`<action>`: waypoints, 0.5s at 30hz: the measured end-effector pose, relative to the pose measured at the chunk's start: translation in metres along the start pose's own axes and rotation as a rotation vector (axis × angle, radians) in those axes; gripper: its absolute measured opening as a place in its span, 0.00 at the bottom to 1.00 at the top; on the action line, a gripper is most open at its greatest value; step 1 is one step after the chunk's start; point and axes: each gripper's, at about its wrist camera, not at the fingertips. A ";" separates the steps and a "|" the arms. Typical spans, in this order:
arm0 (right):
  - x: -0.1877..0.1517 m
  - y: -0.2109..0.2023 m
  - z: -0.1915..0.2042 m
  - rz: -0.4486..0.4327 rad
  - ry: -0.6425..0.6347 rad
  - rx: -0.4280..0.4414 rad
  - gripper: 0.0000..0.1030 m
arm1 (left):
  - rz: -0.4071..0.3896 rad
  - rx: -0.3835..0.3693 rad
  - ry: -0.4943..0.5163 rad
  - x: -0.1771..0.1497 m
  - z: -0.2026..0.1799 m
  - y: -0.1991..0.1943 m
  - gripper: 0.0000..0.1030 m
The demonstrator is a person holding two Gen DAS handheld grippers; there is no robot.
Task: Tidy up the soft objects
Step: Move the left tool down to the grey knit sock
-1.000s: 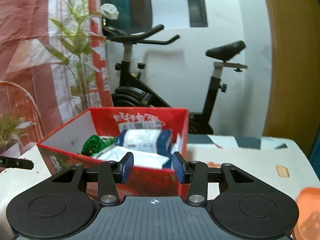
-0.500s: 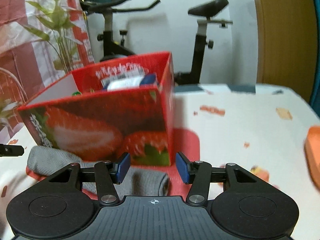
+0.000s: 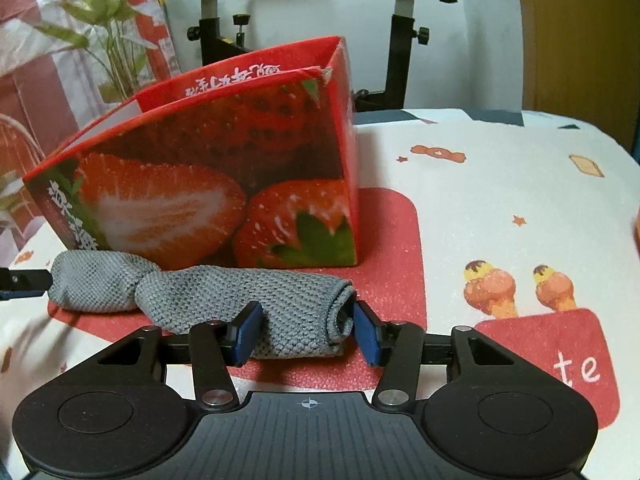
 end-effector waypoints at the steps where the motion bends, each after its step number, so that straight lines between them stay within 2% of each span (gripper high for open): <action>1: 0.001 0.000 -0.001 -0.001 0.001 0.002 0.44 | 0.002 0.000 -0.005 0.001 0.001 0.001 0.47; 4: 0.001 0.000 -0.002 -0.003 0.000 0.002 0.43 | 0.008 0.006 -0.019 0.002 0.003 0.004 0.52; 10: 0.002 0.001 -0.002 -0.003 -0.008 0.001 0.41 | 0.013 0.016 -0.046 0.005 0.004 0.014 0.53; 15: 0.004 0.002 -0.004 0.001 -0.008 0.003 0.41 | 0.028 -0.010 -0.065 0.007 0.003 0.024 0.53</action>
Point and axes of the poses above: each gripper's, at about its wrist camera, not at the fingertips, and y roughly the way its jaws point, z to its left, x to its top, and after that the axes turned 4 degrees about y, right-handed
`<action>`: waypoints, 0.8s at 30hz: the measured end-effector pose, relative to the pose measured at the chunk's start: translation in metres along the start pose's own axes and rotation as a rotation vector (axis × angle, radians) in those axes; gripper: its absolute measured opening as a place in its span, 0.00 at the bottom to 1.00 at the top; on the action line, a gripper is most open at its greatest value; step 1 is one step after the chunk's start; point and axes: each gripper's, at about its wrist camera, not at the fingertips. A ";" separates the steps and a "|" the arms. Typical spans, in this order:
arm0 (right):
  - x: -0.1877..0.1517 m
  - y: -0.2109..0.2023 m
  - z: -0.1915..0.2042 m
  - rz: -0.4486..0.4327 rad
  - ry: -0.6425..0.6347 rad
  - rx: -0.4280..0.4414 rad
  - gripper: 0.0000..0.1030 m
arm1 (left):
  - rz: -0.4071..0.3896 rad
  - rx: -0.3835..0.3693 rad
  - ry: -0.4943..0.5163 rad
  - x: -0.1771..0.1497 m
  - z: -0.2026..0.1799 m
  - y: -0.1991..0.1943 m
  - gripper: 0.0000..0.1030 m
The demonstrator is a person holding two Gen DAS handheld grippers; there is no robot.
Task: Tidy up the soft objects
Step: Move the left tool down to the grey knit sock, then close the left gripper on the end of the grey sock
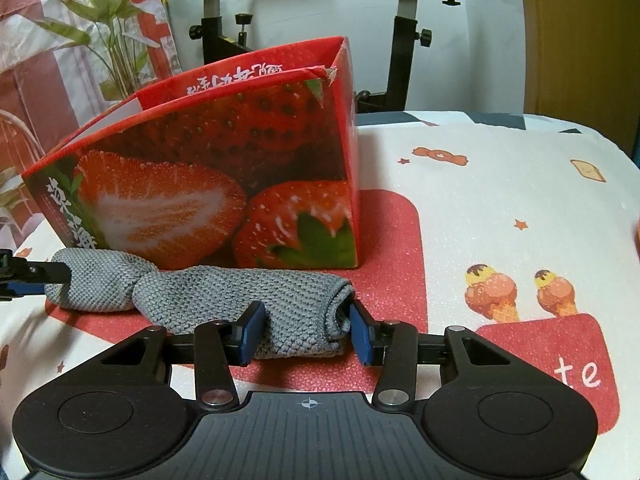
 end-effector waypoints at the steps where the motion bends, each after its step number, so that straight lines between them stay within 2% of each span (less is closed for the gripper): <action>1: 0.000 0.000 0.000 0.000 0.000 0.000 0.41 | 0.002 0.000 0.003 0.000 -0.001 0.002 0.53; 8: 0.000 0.001 0.000 0.000 -0.001 0.001 0.41 | 0.011 0.007 0.029 0.001 -0.007 0.014 0.53; 18: 0.002 0.004 -0.001 -0.001 0.003 0.011 0.41 | -0.005 0.016 0.081 0.001 -0.018 0.023 0.70; 22: 0.002 0.005 -0.001 -0.005 0.011 0.011 0.41 | -0.008 0.025 0.096 0.001 -0.021 0.024 0.69; 24: 0.002 0.005 -0.001 -0.004 0.016 0.012 0.41 | -0.008 0.038 0.117 -0.001 -0.023 0.024 0.63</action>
Point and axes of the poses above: each gripper's, at about its wrist camera, not at the fingertips, and y roughly the way its jaws point, z to its left, x to its top, and after that the axes turned 4 degrees about y, right-handed
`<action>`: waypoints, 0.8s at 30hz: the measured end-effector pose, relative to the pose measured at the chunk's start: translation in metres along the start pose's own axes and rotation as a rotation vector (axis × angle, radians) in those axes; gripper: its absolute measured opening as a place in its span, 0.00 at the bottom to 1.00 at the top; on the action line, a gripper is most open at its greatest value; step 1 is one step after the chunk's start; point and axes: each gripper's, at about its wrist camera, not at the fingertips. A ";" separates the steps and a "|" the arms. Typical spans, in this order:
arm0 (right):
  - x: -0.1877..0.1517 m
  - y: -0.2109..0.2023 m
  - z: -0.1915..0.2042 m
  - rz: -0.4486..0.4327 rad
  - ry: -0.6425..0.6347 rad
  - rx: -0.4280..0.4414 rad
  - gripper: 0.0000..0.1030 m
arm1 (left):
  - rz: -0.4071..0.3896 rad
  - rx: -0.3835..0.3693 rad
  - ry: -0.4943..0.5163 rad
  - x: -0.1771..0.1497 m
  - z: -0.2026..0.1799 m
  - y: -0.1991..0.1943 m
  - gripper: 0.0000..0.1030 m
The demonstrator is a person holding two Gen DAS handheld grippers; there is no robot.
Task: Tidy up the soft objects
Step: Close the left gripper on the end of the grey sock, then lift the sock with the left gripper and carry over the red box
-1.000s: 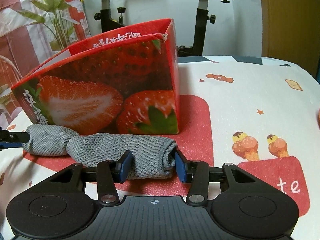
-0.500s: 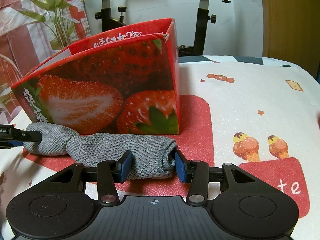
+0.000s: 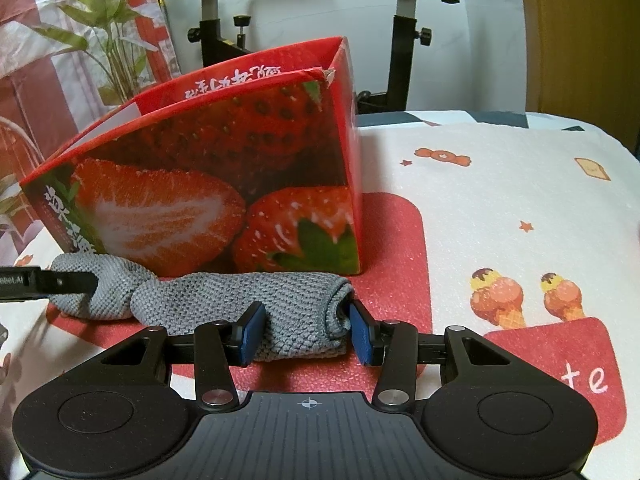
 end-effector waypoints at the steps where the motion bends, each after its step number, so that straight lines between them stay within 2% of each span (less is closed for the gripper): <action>1: 0.000 0.000 0.000 0.001 0.003 0.001 0.40 | -0.002 0.005 0.016 0.000 -0.001 -0.001 0.59; 4: 0.000 -0.002 -0.002 0.003 0.020 0.009 0.37 | 0.001 0.013 0.005 -0.001 0.001 -0.004 0.45; 8: -0.001 -0.005 -0.003 0.001 0.035 0.021 0.33 | 0.011 0.023 -0.020 -0.003 0.007 -0.009 0.35; 10: -0.002 -0.006 -0.003 0.002 0.040 0.032 0.27 | 0.021 0.021 -0.014 -0.005 0.005 -0.011 0.24; 12: -0.002 -0.008 -0.001 -0.002 0.038 0.043 0.25 | 0.029 0.007 0.004 -0.008 0.001 -0.014 0.18; 18: -0.002 -0.019 0.001 -0.042 0.029 0.075 0.21 | 0.030 -0.005 0.011 -0.015 0.001 -0.022 0.14; 24: 0.003 -0.036 0.004 -0.124 0.020 0.128 0.18 | -0.013 0.001 0.024 -0.013 -0.003 -0.035 0.13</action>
Point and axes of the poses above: each gripper's, at about its wrist camera, not at the fingertips, and y roughly the way its jaws point, z to its left, x to its top, and after that the axes turned 4 degrees about y, right-handed
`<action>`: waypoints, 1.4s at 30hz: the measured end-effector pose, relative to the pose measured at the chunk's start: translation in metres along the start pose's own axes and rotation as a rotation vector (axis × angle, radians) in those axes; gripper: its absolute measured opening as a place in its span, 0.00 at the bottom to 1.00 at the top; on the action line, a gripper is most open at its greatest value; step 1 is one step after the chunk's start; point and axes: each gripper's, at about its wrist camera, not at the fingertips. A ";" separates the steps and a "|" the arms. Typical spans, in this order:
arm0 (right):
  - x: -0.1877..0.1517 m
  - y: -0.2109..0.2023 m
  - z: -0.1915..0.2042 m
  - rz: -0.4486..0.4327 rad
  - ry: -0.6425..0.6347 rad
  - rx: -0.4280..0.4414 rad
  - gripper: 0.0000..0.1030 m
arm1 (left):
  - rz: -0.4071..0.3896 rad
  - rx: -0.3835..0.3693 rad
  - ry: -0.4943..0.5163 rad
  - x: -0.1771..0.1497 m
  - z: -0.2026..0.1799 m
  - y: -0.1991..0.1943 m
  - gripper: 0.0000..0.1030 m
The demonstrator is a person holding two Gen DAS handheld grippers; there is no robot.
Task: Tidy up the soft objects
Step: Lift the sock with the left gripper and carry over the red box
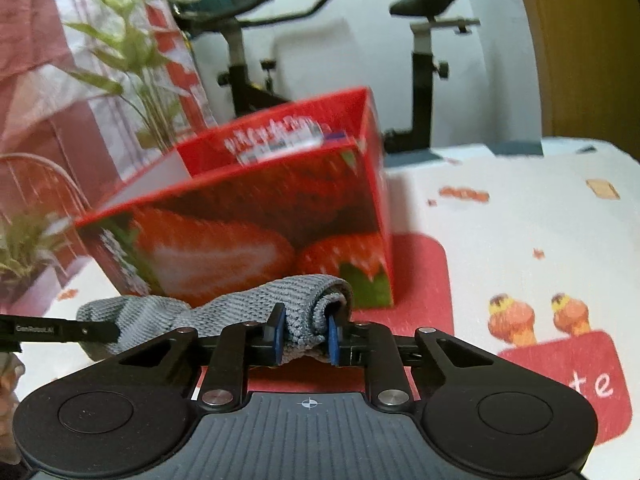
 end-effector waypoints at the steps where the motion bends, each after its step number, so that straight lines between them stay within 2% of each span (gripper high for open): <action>1: 0.002 -0.003 0.002 -0.010 -0.009 0.004 0.18 | -0.009 0.000 0.004 0.001 -0.001 -0.003 0.13; 9: 0.015 -0.024 0.010 -0.073 -0.040 0.026 0.18 | -0.107 -0.032 0.049 0.016 -0.007 -0.037 0.13; 15: 0.027 -0.044 0.027 -0.156 -0.088 0.052 0.18 | -0.253 -0.069 0.084 0.027 -0.013 -0.076 0.13; 19: 0.051 -0.054 0.032 -0.194 -0.035 0.115 0.18 | -0.325 -0.076 0.089 0.040 -0.015 -0.093 0.13; 24: 0.086 -0.048 0.045 -0.220 -0.099 0.108 0.18 | -0.344 -0.053 0.119 0.068 -0.019 -0.091 0.13; 27: 0.104 -0.040 0.049 -0.217 -0.124 0.106 0.18 | -0.329 -0.050 0.157 0.082 -0.021 -0.081 0.13; 32: 0.118 -0.022 0.053 -0.165 -0.158 0.076 0.18 | -0.206 -0.113 0.187 0.097 -0.024 -0.057 0.13; 36: 0.123 -0.004 0.050 -0.109 -0.177 0.042 0.18 | -0.134 -0.113 0.235 0.106 -0.023 -0.041 0.13; 42: 0.125 0.023 0.050 -0.032 -0.223 0.000 0.18 | -0.064 -0.138 0.210 0.129 -0.009 -0.019 0.13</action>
Point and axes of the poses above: each gripper's, at about its wrist camera, not at the fingertips, and y roughly the way its jaws point, z to its left, x to its top, and after that the axes turned 4 degrees about y, right-handed
